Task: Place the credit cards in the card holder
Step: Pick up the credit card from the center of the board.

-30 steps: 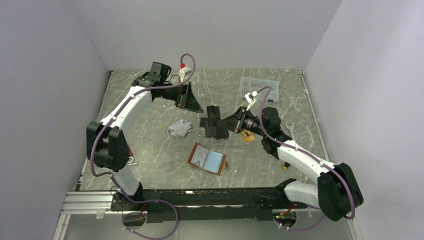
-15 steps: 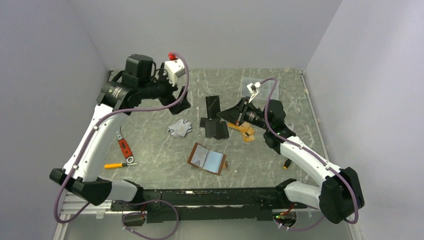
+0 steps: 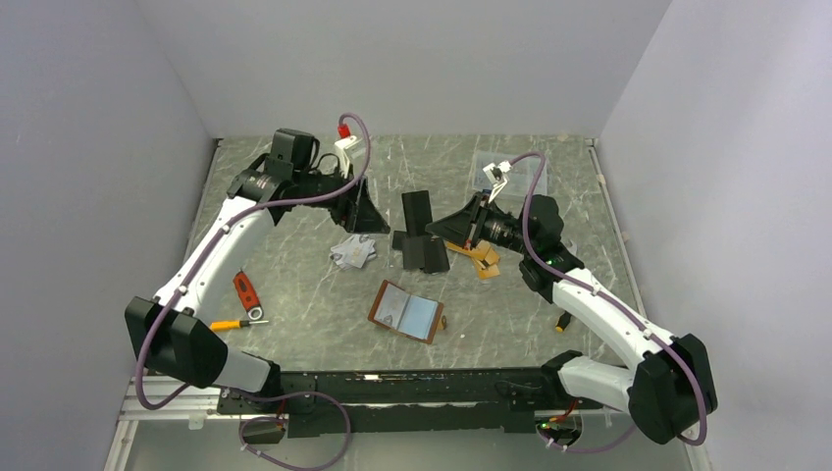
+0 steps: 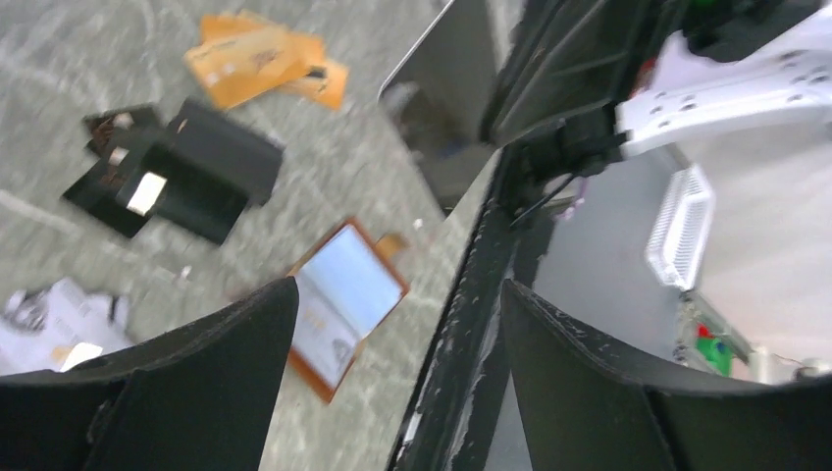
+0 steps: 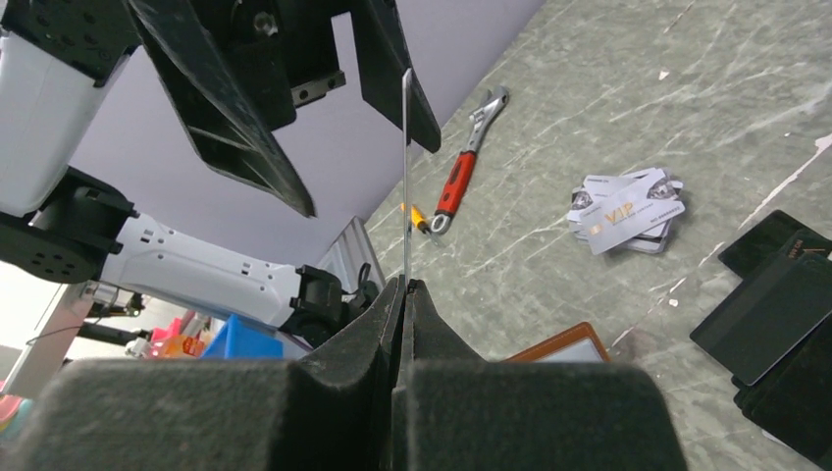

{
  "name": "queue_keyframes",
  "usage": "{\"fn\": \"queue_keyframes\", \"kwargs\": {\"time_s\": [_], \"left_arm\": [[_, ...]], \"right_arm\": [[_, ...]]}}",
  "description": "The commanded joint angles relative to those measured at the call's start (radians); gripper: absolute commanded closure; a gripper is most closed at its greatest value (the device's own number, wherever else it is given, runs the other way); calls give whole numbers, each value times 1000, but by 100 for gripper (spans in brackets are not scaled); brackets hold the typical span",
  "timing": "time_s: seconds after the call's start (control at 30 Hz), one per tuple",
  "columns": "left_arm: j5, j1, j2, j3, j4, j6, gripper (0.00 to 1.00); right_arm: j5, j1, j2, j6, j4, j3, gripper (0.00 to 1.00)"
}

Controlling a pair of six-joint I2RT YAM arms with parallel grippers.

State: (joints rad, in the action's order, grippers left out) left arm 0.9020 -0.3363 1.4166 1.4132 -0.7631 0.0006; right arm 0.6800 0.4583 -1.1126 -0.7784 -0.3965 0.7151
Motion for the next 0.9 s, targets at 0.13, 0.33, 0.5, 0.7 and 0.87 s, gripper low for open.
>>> {"fn": "queue_keyframes", "kwargs": {"time_s": [0.13,0.33,0.5,0.7,0.87], "left_arm": [[323,-1,-27,-100,516,-390,8],[359,-1,-8,-168,653,-464,14],[354,0,1,-166,700,-500,36],[367,1,11,-183,854,-605,49],[380,1,10,-211,919,-658,55]], "right_arm": [[91,-4,-23,-53,-152,40,100],[111,-4,-37,-87,-201,41,100],[111,-3,-51,-107,-222,35,100],[112,6,-75,-114,-240,36,100],[90,15,-89,-121,-257,36,100]]}}
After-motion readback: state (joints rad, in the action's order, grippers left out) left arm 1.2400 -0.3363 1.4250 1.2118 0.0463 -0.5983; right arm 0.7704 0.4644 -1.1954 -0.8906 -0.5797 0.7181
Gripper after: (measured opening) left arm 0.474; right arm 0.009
